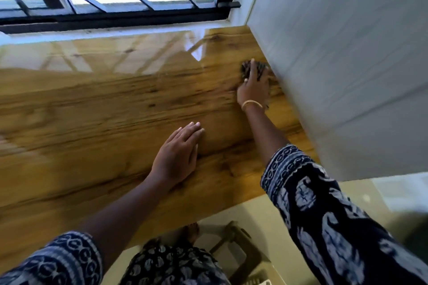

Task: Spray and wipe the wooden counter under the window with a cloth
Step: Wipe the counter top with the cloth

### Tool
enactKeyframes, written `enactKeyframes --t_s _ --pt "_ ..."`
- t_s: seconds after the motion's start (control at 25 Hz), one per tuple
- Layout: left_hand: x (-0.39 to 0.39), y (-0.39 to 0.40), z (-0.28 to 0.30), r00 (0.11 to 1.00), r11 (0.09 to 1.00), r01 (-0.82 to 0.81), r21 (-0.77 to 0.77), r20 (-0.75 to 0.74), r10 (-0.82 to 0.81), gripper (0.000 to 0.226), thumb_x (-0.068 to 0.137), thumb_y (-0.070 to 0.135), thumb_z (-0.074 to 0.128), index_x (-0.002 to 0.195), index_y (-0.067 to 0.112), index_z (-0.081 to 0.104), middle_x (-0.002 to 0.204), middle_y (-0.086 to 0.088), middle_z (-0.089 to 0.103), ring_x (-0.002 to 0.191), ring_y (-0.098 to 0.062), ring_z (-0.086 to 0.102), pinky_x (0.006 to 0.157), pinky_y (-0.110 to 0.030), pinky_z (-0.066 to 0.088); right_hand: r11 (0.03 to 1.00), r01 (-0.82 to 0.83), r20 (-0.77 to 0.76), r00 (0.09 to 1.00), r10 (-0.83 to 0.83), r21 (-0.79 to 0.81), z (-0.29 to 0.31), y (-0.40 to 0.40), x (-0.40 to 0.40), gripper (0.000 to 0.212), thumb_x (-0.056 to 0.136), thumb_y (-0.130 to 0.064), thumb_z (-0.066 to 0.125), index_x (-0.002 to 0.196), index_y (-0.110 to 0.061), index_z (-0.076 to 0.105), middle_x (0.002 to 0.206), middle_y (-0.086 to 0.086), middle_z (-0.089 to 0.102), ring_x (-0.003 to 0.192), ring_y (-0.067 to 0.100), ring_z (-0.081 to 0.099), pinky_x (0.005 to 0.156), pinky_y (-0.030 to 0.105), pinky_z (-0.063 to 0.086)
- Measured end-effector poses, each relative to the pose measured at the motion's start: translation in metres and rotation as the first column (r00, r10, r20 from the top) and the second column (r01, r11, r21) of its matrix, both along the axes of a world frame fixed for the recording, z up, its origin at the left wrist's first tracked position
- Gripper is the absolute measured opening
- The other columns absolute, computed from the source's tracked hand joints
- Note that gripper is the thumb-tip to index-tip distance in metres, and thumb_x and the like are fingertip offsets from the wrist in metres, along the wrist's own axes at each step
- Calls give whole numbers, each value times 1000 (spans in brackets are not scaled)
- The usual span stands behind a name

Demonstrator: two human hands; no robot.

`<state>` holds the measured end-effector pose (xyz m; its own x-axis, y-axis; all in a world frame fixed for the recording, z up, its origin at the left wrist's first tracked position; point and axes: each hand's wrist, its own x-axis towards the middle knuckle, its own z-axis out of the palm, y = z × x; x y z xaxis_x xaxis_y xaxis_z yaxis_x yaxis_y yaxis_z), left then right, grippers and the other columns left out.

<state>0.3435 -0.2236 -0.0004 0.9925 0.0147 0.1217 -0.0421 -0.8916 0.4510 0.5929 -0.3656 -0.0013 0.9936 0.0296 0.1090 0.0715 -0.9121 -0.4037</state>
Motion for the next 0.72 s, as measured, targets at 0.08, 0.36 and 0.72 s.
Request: enactKeyframes --t_s 0.08,0.36,0.72 --pt "0 0 0 1000 1000 0 -1 -3 0 45 96 16 47 142 17 45 151 -3 39 142 -15 31 118 -29 19 962 -272 97 957 272 -8 -3 40 -12 65 91 -19 45 151 -34 24 159 16 19 137 38 33 99 53 45" --pt "1 -1 -4 1000 1000 -19 6 -20 19 45 97 19 45 142 18 44 152 -2 38 142 -14 30 119 -31 22 299 -942 52 294 954 -153 -3 85 -17 58 93 -27 48 148 -35 33 158 5 27 129 32 47 106 40 41" --pt "3 1 -5 999 999 -20 -26 -30 20 45 96 16 45 141 18 46 151 -2 40 143 -14 30 118 -34 26 958 -264 47 962 270 -111 -4 -22 74 59 98 -39 35 153 -34 17 158 11 24 142 32 28 111 49 31"
